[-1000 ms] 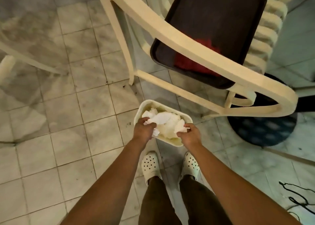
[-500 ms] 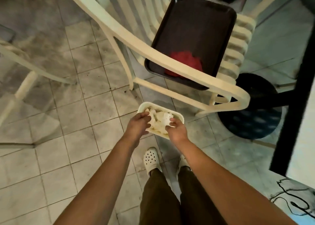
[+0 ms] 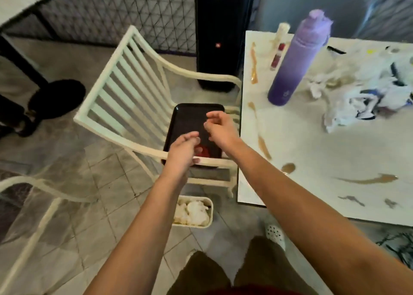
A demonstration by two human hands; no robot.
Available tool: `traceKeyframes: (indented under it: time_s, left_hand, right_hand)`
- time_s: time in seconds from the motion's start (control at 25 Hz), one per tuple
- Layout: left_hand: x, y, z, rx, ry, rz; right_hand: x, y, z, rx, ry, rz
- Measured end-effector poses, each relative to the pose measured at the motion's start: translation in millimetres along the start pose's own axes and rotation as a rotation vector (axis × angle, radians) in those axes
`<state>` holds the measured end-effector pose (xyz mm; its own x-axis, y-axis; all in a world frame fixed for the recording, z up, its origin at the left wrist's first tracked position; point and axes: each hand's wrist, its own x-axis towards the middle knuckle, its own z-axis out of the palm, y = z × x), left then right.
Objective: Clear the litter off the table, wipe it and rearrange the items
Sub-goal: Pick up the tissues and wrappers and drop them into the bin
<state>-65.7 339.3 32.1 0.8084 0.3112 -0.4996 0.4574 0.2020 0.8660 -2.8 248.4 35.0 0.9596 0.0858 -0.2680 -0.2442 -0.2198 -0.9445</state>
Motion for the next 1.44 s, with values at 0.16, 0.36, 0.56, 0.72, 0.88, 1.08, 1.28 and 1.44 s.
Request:
traceKeyframes:
  time_s: [0.16, 0.36, 0.56, 0.72, 0.88, 1.08, 1.28, 1.44]
  left_hand:
    - [-19.8, 22.1, 96.2, 0.143, -0.217, 0.041]
    - [-25.5, 20.9, 234.5, 0.308, -0.358, 0.066]
    - [-4.1, -1.6, 352.1, 0.647, -0.376, 0.266]
    - [21.4, -27.6, 406.4, 0.921, -0.415, 0.474]
    - [47.1, -39.9, 426.5, 1.171, -0.386, 0.584]
    - [72.9, -49.5, 440.5, 1.488, -0.464, 0.610]
    - [80.3, -58.5, 442.4, 1.337, -0.360, 0.643]
    - [81.6, -59.2, 437.5, 1.248, -0.348, 0.596]
  right_hand:
    - [0.7, -18.7, -119.1, -0.064, 0.169, -0.110]
    - [9.1, 24.8, -279.6, -0.191, 0.364, -0.049]
    - [22.2, 85.6, -420.3, -0.416, 0.422, 0.094]
    - [41.5, 117.6, -495.2, -0.596, 0.423, 0.139]
    - [66.4, 136.3, -537.1, -0.719, 0.413, 0.180]
    - [113.5, 130.3, -548.2, -0.885, 0.343, 0.055]
    - [156.0, 125.3, -537.6, -0.941, 0.215, 0.026]
    - [164.6, 137.5, -531.2, -0.935, 0.172, 0.088]
